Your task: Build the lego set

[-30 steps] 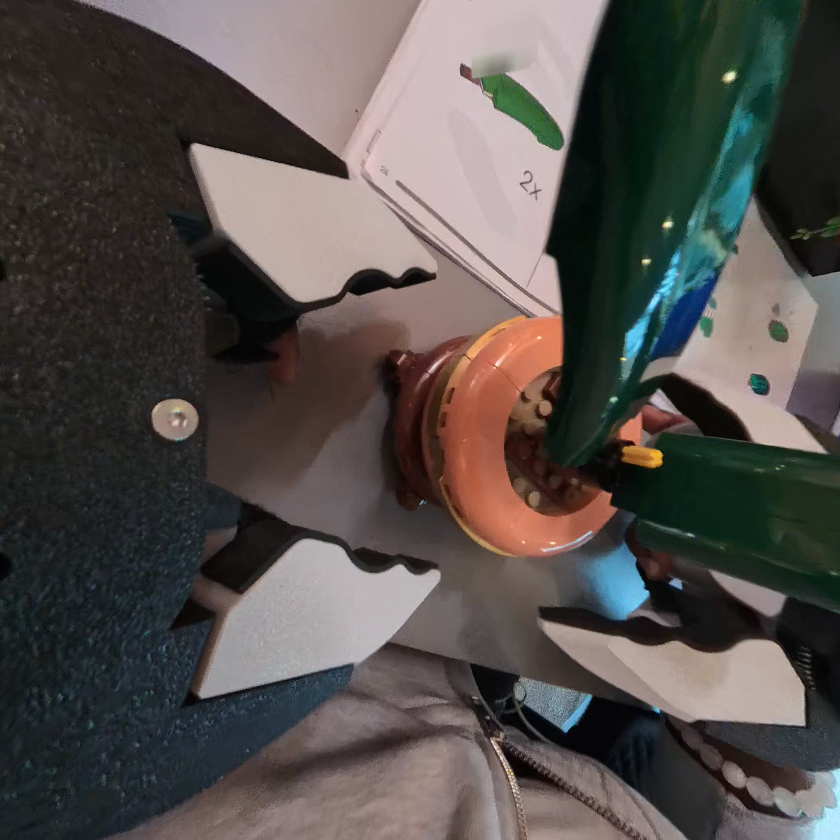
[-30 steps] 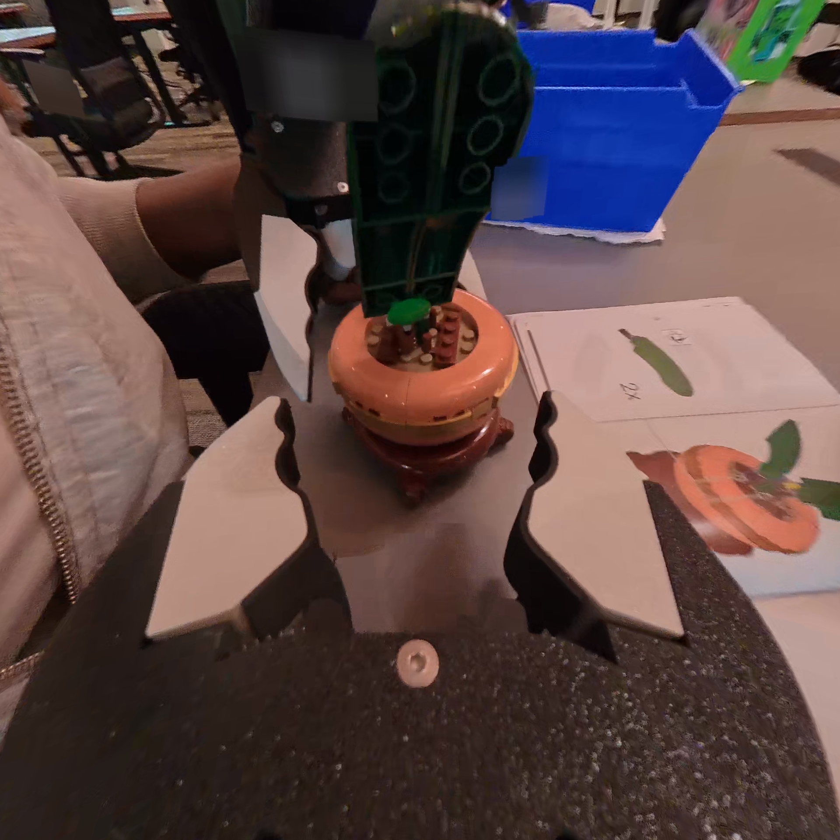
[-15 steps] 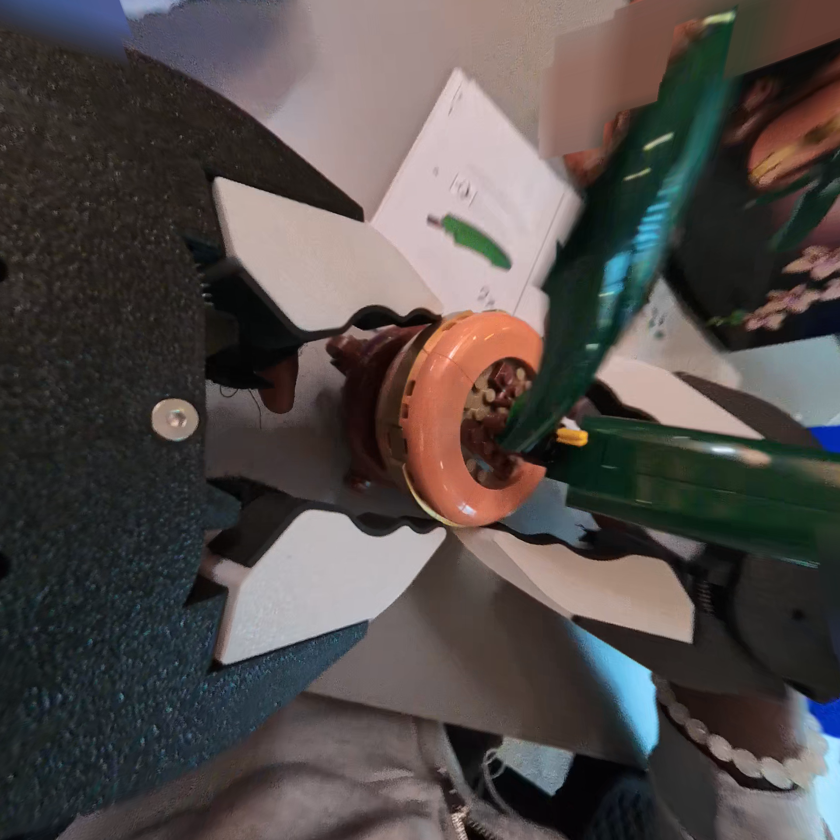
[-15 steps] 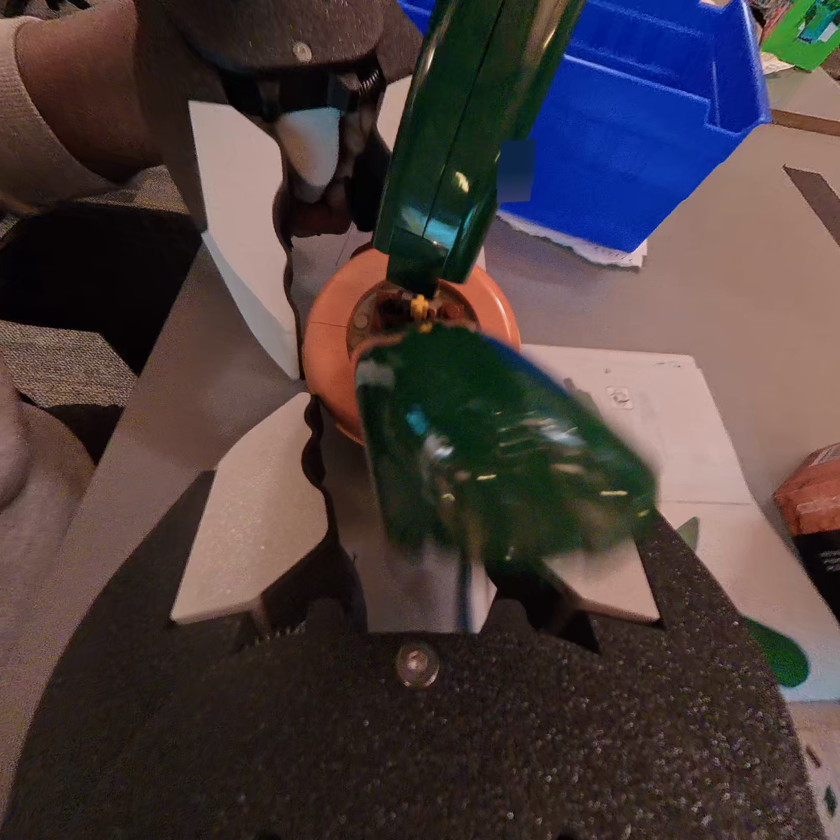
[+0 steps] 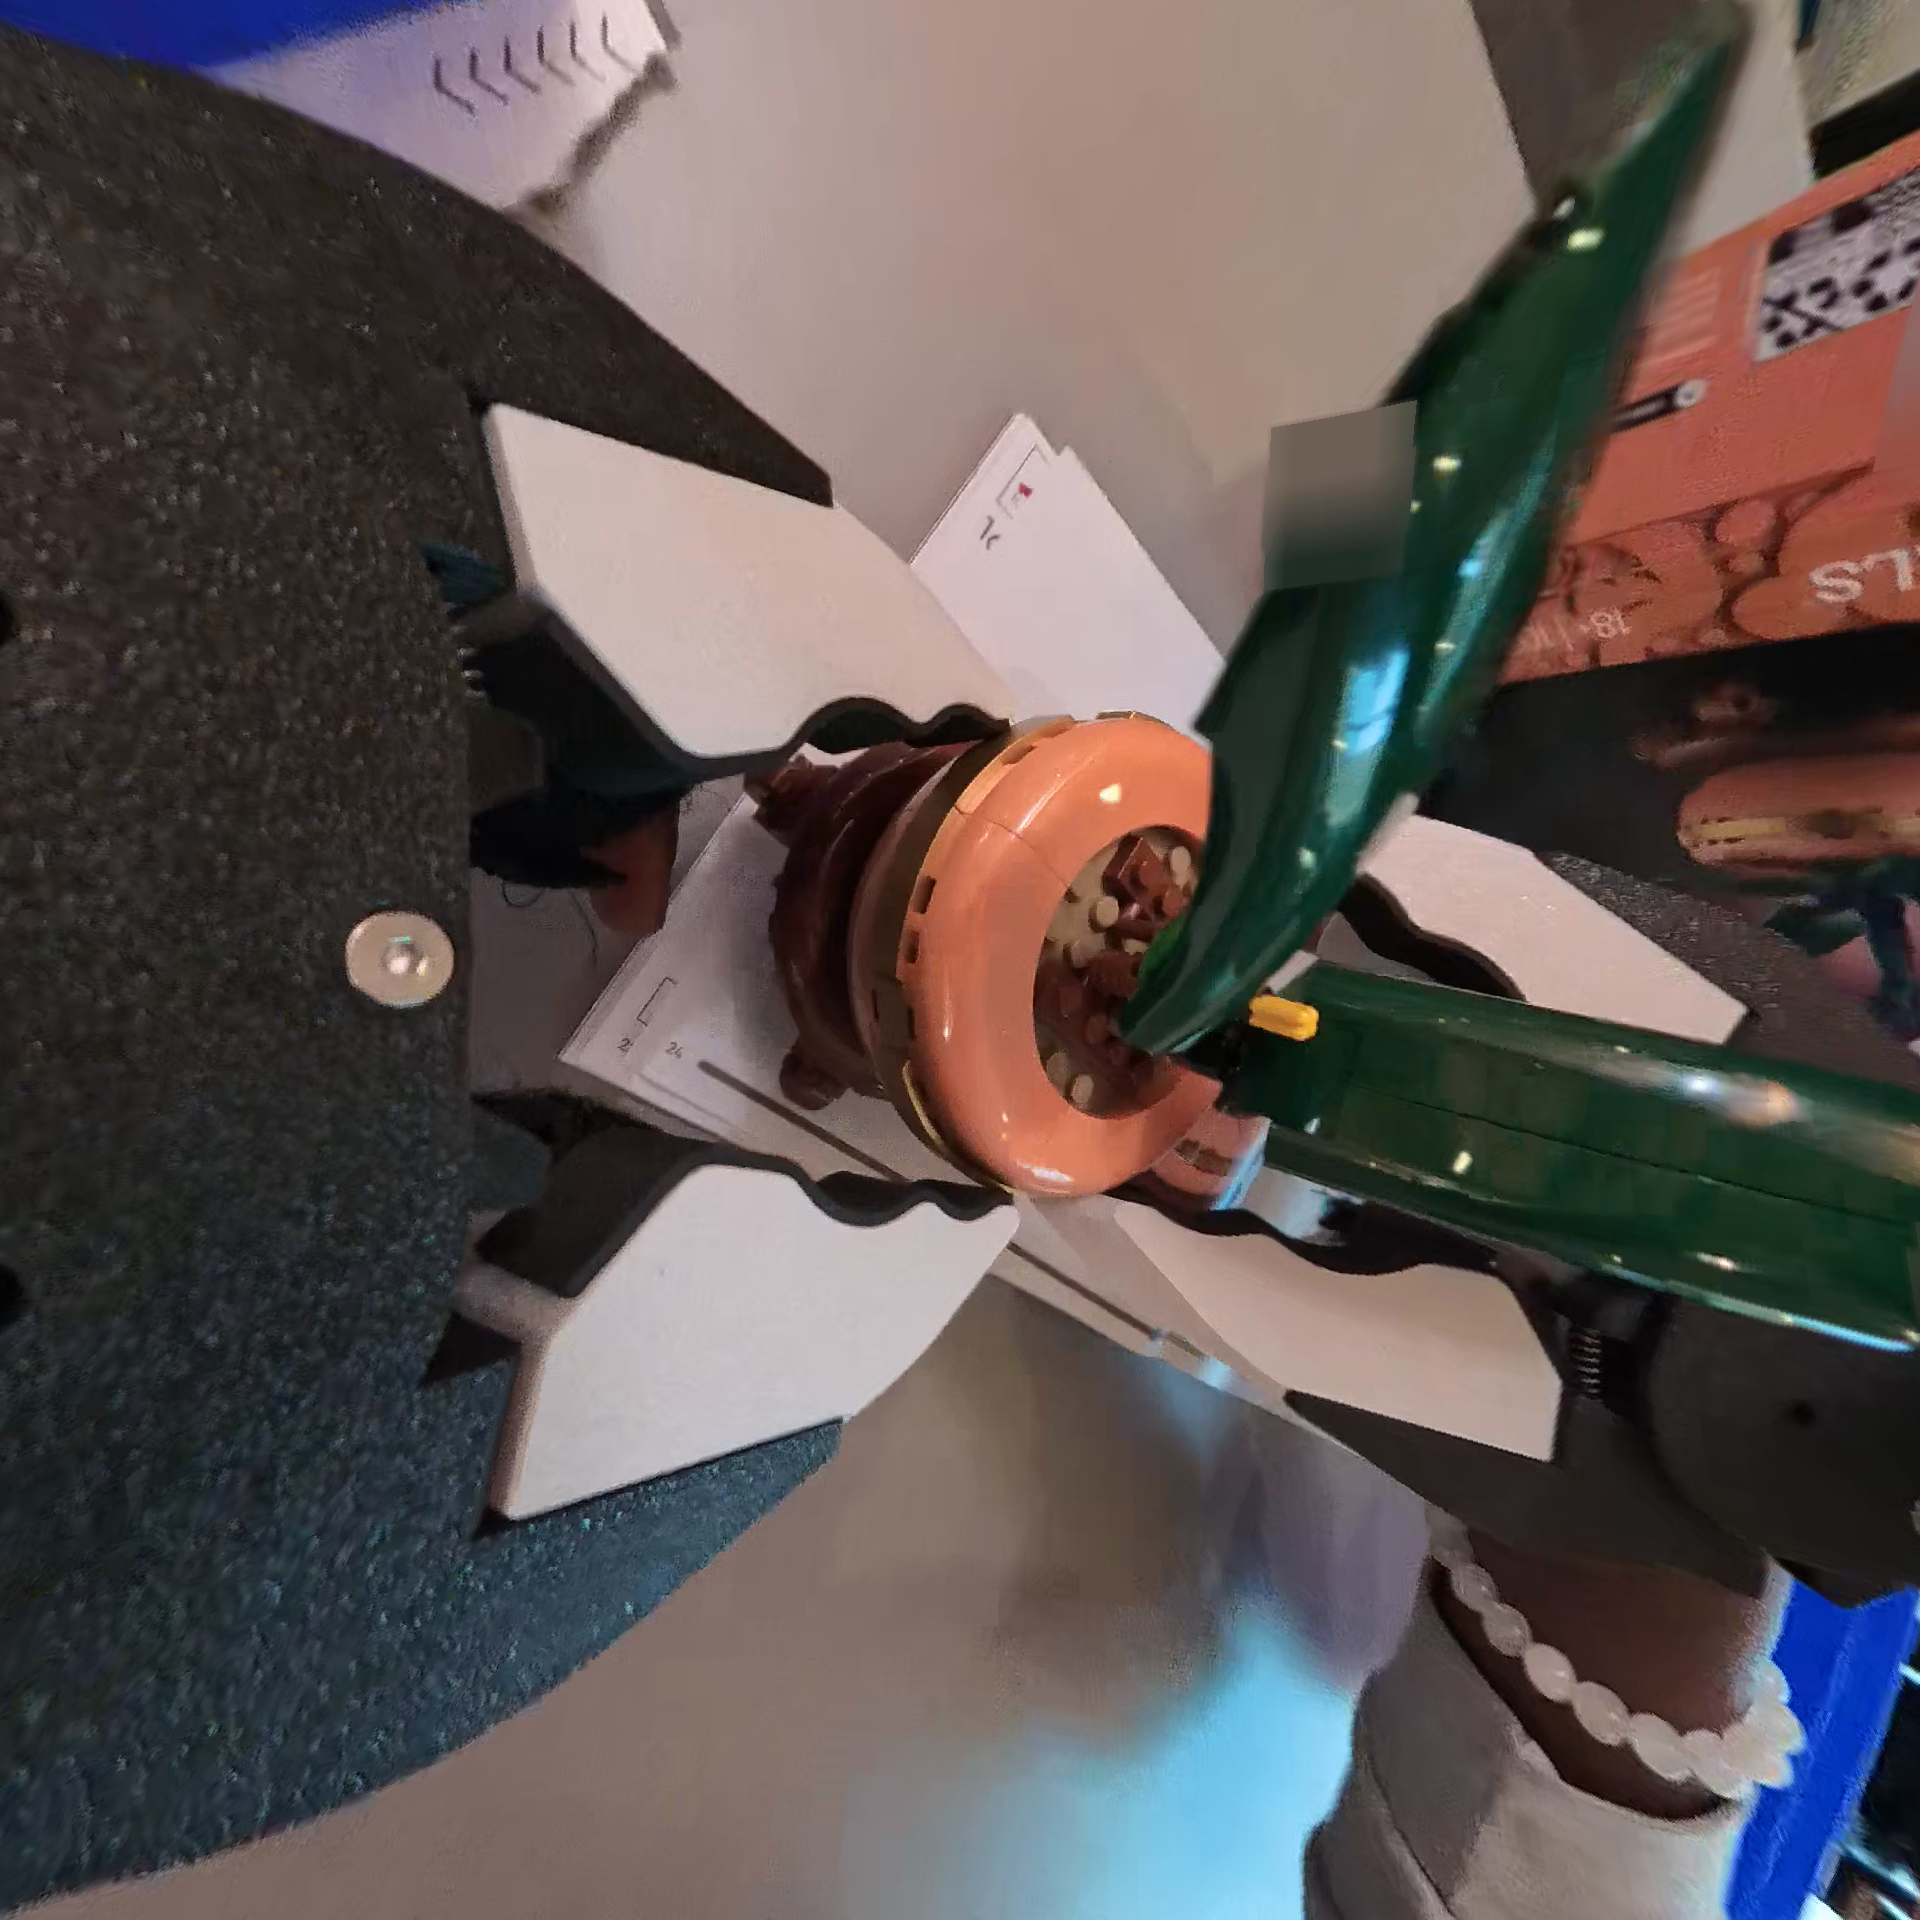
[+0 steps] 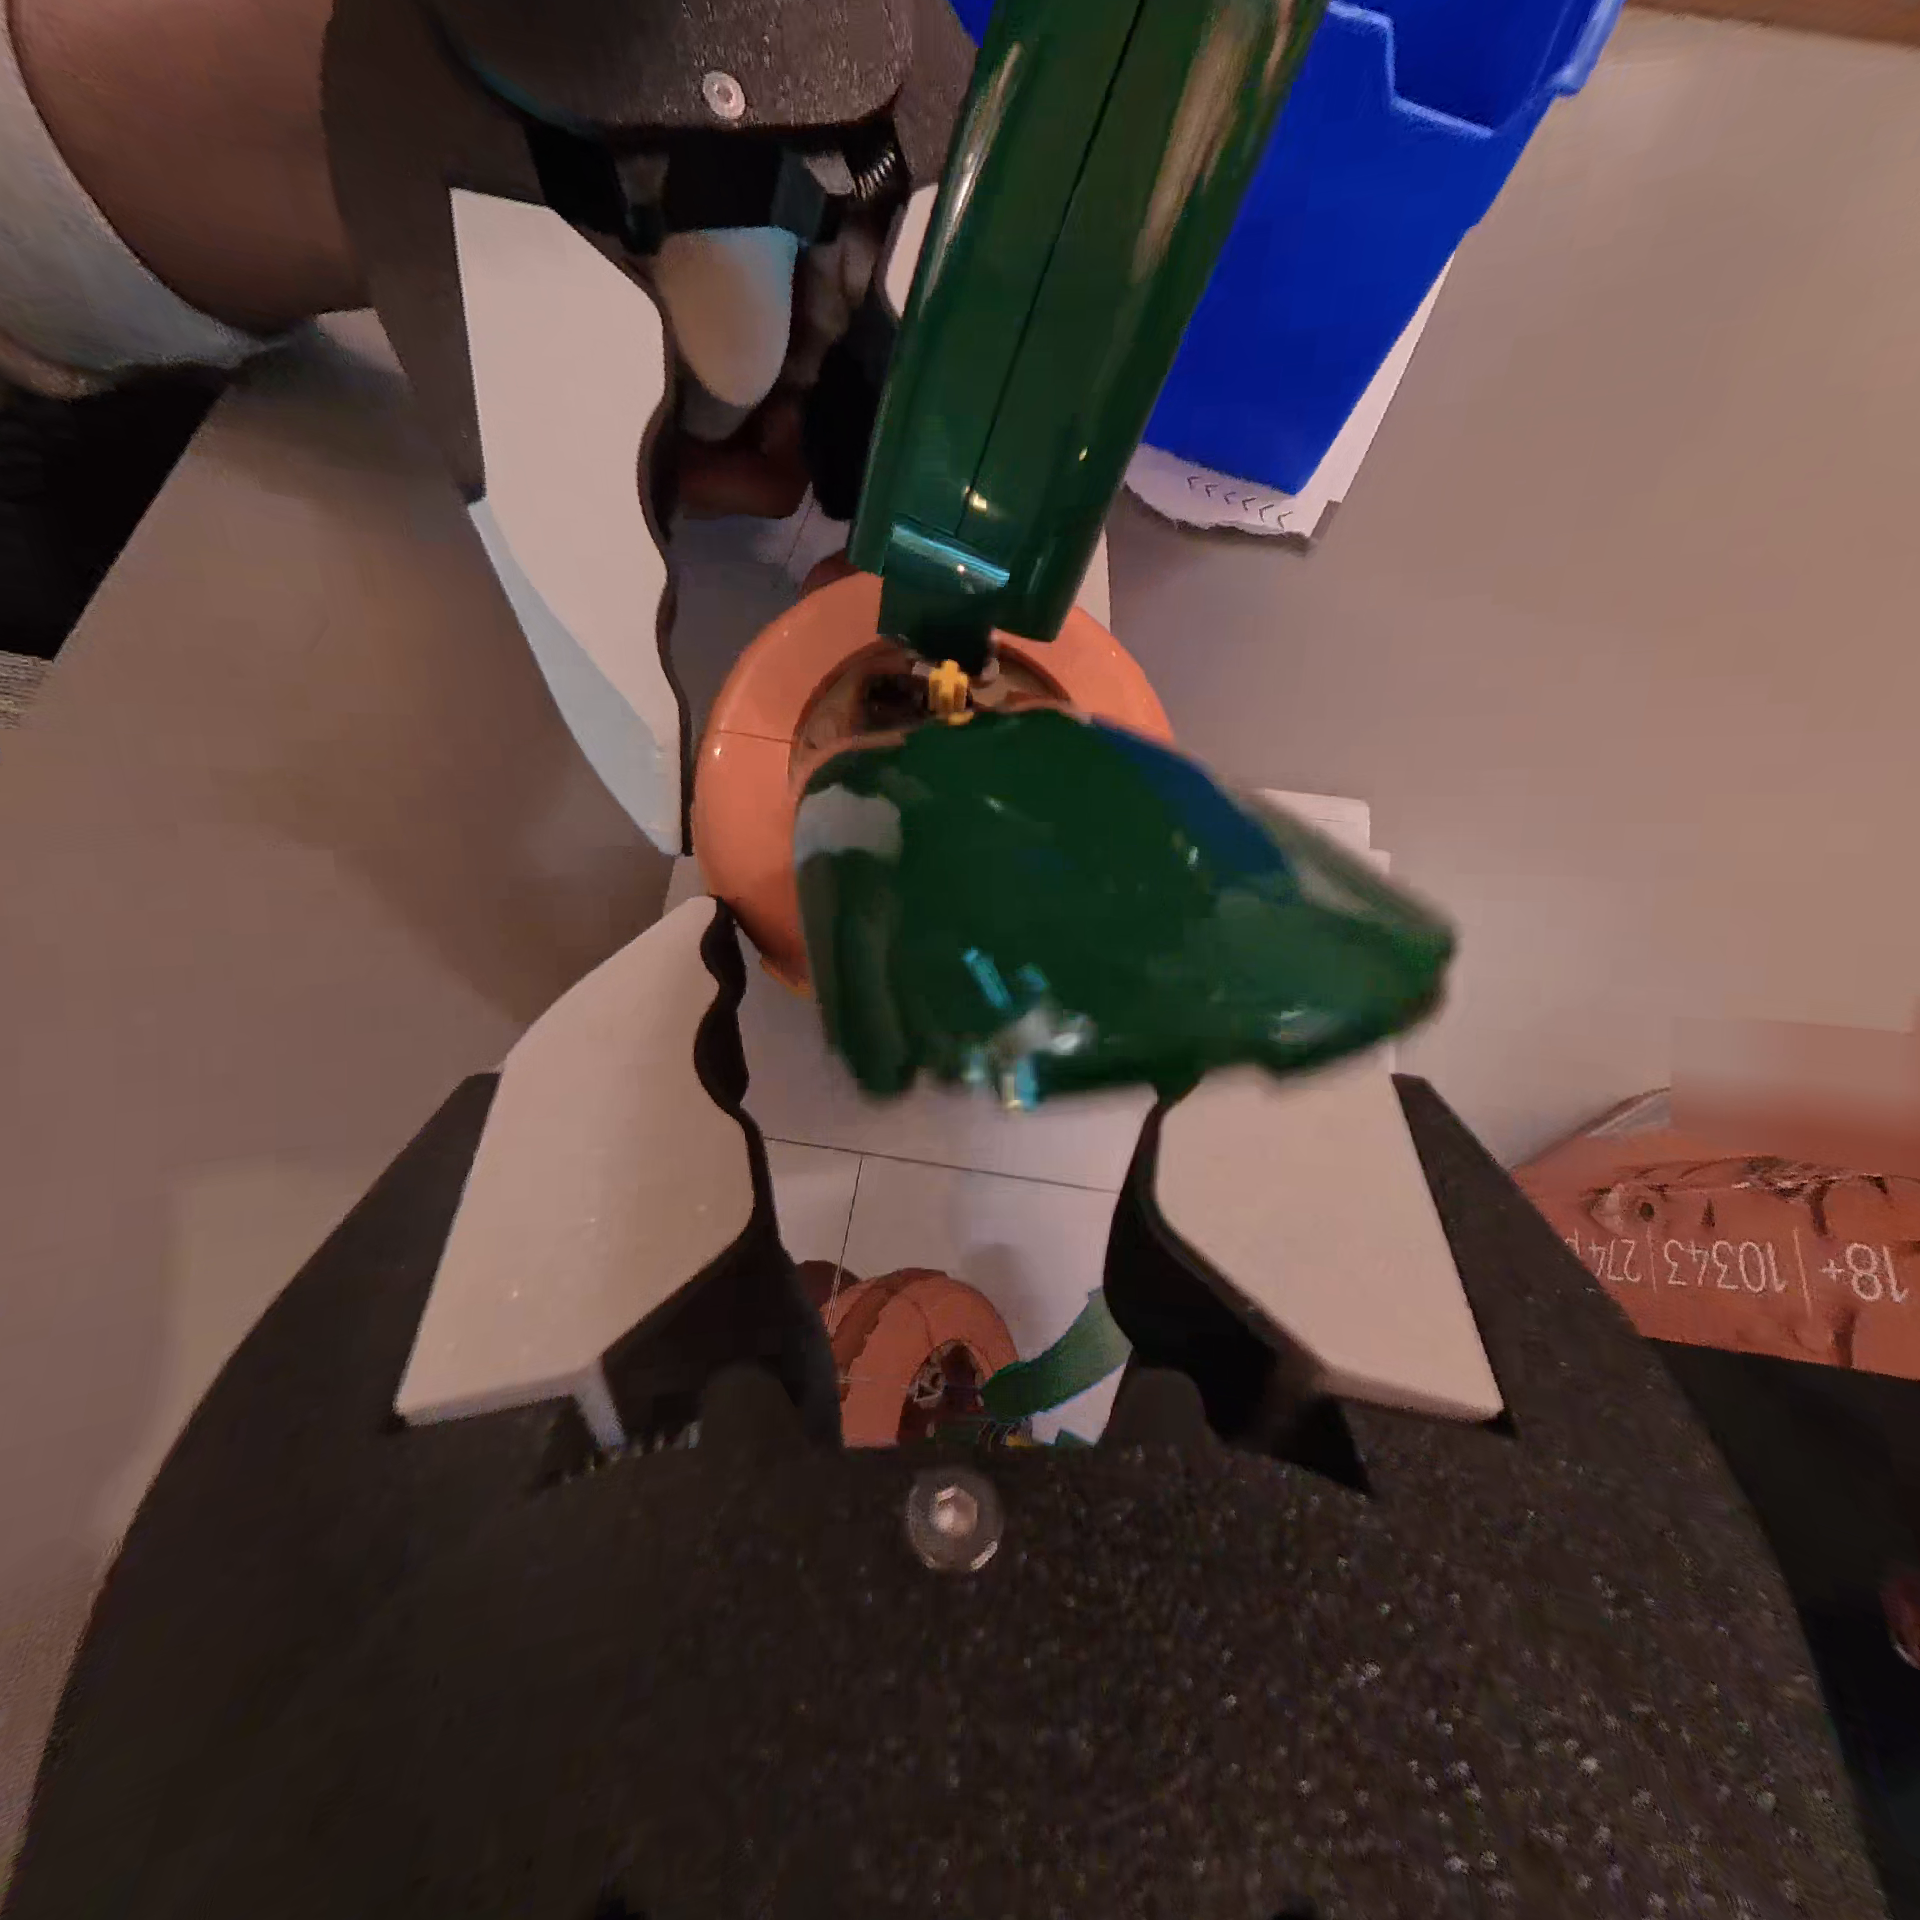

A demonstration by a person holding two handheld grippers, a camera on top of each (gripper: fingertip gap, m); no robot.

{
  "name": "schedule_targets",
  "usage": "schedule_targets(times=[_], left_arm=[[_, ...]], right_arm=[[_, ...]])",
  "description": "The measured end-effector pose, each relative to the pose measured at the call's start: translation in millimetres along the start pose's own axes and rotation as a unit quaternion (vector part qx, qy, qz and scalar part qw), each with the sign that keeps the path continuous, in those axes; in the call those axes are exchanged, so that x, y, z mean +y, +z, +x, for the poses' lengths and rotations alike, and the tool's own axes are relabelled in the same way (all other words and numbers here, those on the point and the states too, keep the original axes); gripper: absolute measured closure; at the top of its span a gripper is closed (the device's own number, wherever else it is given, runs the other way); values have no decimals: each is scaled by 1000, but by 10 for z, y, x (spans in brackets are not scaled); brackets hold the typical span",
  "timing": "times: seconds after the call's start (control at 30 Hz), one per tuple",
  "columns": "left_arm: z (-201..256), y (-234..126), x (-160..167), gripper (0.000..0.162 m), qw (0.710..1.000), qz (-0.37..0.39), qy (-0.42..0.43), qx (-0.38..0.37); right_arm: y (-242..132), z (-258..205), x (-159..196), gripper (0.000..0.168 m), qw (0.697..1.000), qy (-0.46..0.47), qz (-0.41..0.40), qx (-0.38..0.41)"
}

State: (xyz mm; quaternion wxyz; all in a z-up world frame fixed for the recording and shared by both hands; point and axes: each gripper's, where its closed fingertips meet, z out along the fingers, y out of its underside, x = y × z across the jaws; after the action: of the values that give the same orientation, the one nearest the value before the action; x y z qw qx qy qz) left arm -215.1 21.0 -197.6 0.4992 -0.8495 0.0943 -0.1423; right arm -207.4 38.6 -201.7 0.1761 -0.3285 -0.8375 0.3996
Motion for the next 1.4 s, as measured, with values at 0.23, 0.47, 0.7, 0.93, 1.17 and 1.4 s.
schedule_targets(times=[0.23,0.47,0.7,0.93,1.17,1.4], left_arm=[[-23,-36,87,73,1000,10,-18,11],[98,-605,136,50,989,20,23,-148],[783,-882,-457,162,931,190,101,-295],[790,657,-514,162,965,13,136,-225],[643,1074,160,162,958,-181,120,-187],[652,1025,194,162,961,-163,99,-199]], right_arm=[[1,2,-32,75,1000,9,11,2],[-873,-341,239,99,987,107,72,93],[-1744,-670,1271,165,891,307,112,313],[-1686,-519,1725,166,870,295,-63,389],[-1610,-540,1928,168,868,319,-105,367],[-1611,-543,1923,168,870,293,-98,384]])
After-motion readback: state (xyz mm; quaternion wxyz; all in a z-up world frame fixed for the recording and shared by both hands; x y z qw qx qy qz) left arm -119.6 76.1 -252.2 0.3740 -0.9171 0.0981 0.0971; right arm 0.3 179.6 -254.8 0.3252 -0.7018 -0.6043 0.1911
